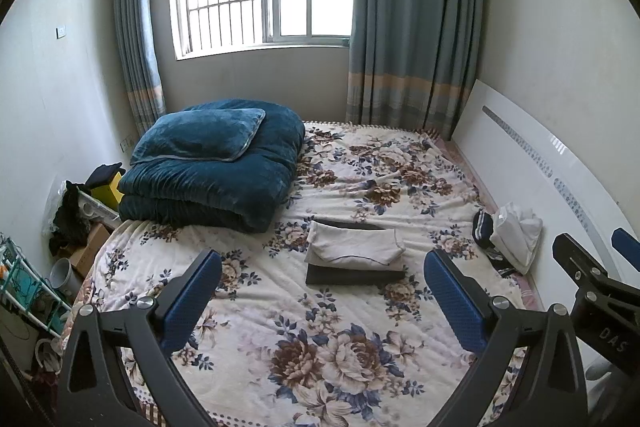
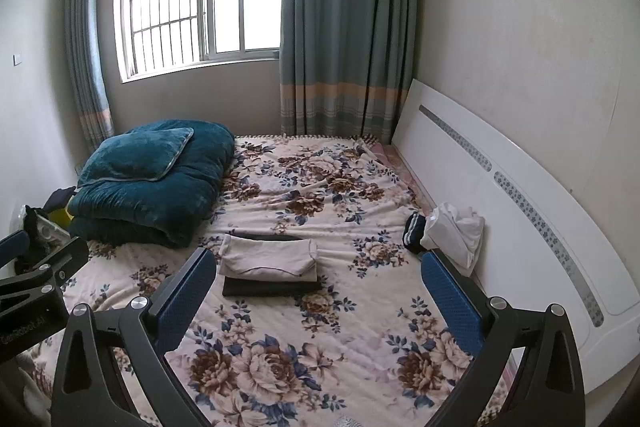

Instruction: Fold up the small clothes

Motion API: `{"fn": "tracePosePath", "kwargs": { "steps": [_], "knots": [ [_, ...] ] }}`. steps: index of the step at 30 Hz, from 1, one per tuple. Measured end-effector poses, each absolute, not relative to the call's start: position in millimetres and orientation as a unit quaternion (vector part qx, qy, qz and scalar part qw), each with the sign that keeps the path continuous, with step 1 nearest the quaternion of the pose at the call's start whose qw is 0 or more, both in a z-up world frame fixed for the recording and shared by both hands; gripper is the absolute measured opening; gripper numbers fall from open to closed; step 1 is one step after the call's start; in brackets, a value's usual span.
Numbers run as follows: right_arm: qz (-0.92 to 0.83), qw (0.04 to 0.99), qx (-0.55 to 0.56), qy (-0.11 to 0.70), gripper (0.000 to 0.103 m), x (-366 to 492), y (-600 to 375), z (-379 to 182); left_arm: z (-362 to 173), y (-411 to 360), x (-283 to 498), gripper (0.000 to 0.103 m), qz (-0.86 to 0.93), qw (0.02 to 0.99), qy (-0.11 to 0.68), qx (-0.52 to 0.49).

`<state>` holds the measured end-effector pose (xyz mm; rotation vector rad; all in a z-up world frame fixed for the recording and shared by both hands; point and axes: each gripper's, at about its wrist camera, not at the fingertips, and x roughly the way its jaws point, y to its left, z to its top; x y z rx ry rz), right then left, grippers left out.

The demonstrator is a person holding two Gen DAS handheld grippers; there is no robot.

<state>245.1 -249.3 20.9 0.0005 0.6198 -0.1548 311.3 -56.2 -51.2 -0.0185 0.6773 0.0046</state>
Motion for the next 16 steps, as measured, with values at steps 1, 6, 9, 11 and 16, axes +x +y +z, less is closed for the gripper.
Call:
{"fn": "tracePosePath", "kwargs": {
  "steps": [1, 6, 9, 11, 16],
  "knots": [
    [-0.076, 0.949, 0.000, 0.305, 0.103, 245.3, -248.9, 21.0, -50.8, -56.7, 312.0, 0.103, 0.002, 0.943, 0.333, -0.009],
    [-0.078, 0.949, 0.000, 0.304, 0.103, 243.7, -249.7, 20.1, -51.6, -56.4, 310.3, 0.103, 0.003, 0.943, 0.332, -0.009],
    [-0.079, 0.949, 0.001, 0.304, 0.103, 243.2, -248.9, 20.3, -51.9, -56.3, 309.9, 0.103, 0.003, 0.943, 0.332, -0.010],
    [-0.079, 0.949, 0.002, 0.305, 0.103, 241.8, -250.2, 19.4, -51.9, -56.4, 309.9, 0.103, 0.004, 0.944, 0.331, -0.009],
    [-0.079, 0.949, 0.003, 0.304, 0.103, 241.6, -246.6, 20.5, -48.7, -59.3, 309.4, 0.103, 0.004, 0.944, 0.329, -0.007]
  ]
}}
